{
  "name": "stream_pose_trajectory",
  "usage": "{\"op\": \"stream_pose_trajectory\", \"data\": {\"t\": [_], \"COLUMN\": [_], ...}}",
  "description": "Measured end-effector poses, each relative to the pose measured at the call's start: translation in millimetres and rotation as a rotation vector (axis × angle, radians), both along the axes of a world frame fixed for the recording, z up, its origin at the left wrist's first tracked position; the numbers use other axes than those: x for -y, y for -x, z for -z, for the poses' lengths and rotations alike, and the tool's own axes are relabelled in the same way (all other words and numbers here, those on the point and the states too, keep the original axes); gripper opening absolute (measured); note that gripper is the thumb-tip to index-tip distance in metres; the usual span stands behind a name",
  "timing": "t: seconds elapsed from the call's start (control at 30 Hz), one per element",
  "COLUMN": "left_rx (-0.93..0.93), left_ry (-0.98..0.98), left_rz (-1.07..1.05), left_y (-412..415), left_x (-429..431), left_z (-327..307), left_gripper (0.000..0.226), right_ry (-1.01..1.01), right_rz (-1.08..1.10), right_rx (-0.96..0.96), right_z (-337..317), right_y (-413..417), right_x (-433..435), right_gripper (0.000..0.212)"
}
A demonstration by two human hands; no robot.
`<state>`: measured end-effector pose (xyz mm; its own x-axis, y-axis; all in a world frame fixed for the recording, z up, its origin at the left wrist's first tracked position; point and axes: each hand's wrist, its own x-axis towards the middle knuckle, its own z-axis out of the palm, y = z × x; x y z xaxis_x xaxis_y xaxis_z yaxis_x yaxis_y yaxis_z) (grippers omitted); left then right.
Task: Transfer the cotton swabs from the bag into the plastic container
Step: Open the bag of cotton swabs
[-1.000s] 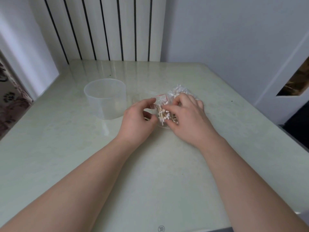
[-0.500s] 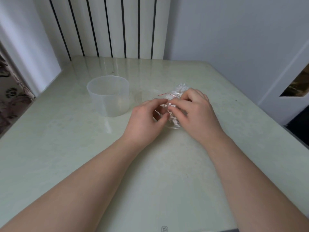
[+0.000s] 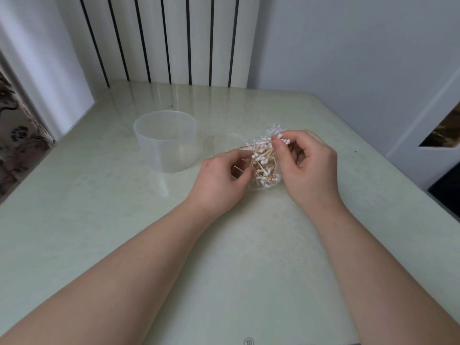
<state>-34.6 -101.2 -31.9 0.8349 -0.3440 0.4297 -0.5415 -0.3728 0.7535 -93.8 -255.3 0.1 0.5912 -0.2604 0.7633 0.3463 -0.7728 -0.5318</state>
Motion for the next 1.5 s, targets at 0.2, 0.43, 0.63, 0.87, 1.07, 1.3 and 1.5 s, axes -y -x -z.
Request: {"op": "stream_pose_trajectory", "data": {"t": [0.2, 0.43, 0.63, 0.87, 1.07, 1.3, 1.5], "left_rx": [-0.021, -0.033, -0.106, -0.091, 0.163, 0.211, 0.138], "left_ry": [0.014, 0.012, 0.146, 0.221, 0.023, -0.03, -0.075], "left_rz": [-0.002, -0.01, -0.02, 0.051, 0.168, 0.194, 0.157], "left_y": [0.4, 1.1, 1.2, 6.1, 3.7, 6.7, 5.4], "left_x": [-1.2, -0.9, -2.7, -4.4, -5.4, -9.7, -12.6], "left_z": [-1.2, -2.0, -5.5, -10.7, -4.8, -12.7, -13.1], "left_gripper": [0.025, 0.025, 0.024, 0.027, 0.04, 0.024, 0.017], "right_ry": [-0.168, -0.455, -0.65, -0.593, -0.686, -0.723, -0.809], "right_rz": [0.01, -0.085, -0.162, -0.209, -0.362, -0.386, -0.339], "right_rx": [-0.002, -0.043, -0.121, -0.189, -0.277, -0.316, -0.246], "right_z": [1.0, -7.0, -7.0, -8.3, -9.9, -9.6, -12.0], "right_y": [-4.1, -1.3, -4.5, -2.9, 1.9, 1.5, -0.1], "right_x": [5.6, 3.8, 5.3, -3.7, -13.5, -15.1, -6.5], "right_gripper": [0.017, 0.014, 0.015, 0.019, 0.012, 0.01, 0.017]}}
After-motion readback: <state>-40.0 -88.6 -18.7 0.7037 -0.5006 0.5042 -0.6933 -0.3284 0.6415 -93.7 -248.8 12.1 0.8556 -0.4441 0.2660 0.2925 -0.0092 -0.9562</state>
